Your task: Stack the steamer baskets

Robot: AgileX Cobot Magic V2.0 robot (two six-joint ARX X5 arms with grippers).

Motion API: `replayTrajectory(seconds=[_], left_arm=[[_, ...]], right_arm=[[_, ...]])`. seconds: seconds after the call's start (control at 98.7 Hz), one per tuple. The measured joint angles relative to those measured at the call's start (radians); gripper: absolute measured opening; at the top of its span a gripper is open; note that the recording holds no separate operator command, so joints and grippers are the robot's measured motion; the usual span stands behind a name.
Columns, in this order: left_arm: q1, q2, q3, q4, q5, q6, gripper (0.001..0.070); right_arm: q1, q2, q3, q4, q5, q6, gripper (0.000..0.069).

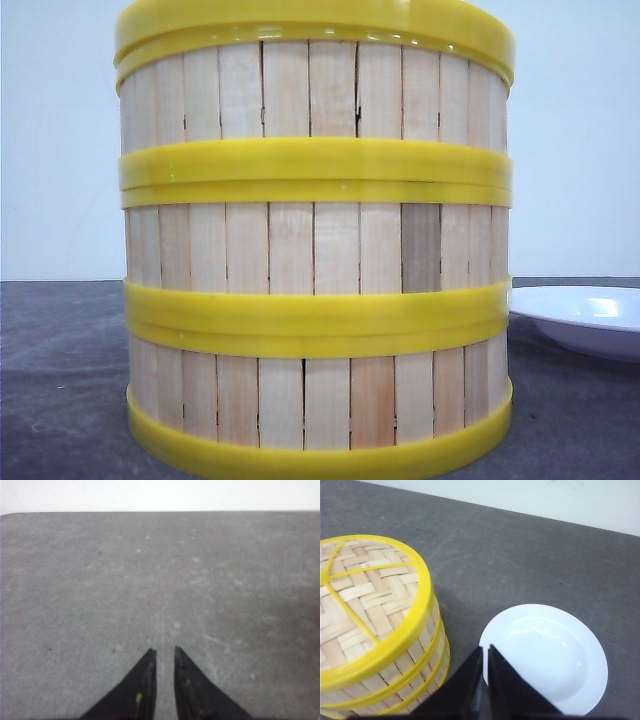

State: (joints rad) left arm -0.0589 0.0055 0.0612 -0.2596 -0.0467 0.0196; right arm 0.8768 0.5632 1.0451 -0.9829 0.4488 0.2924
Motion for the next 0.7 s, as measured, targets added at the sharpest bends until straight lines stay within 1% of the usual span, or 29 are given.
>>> replayTrajectory(seconds=[0.203, 0.699], left_arm=[[0.002, 0.0, -0.005, 0.014, 0.0, 0.022, 0.0036], [0.002, 0.0, -0.008, 0.021, 0.0, 0.033, 0.0036]], right_arm=[[0.0, 0.0, 0.0, 0.0, 0.0, 0.0, 0.001], [0.0, 0.0, 0.0, 0.0, 0.0, 0.0, 0.001]])
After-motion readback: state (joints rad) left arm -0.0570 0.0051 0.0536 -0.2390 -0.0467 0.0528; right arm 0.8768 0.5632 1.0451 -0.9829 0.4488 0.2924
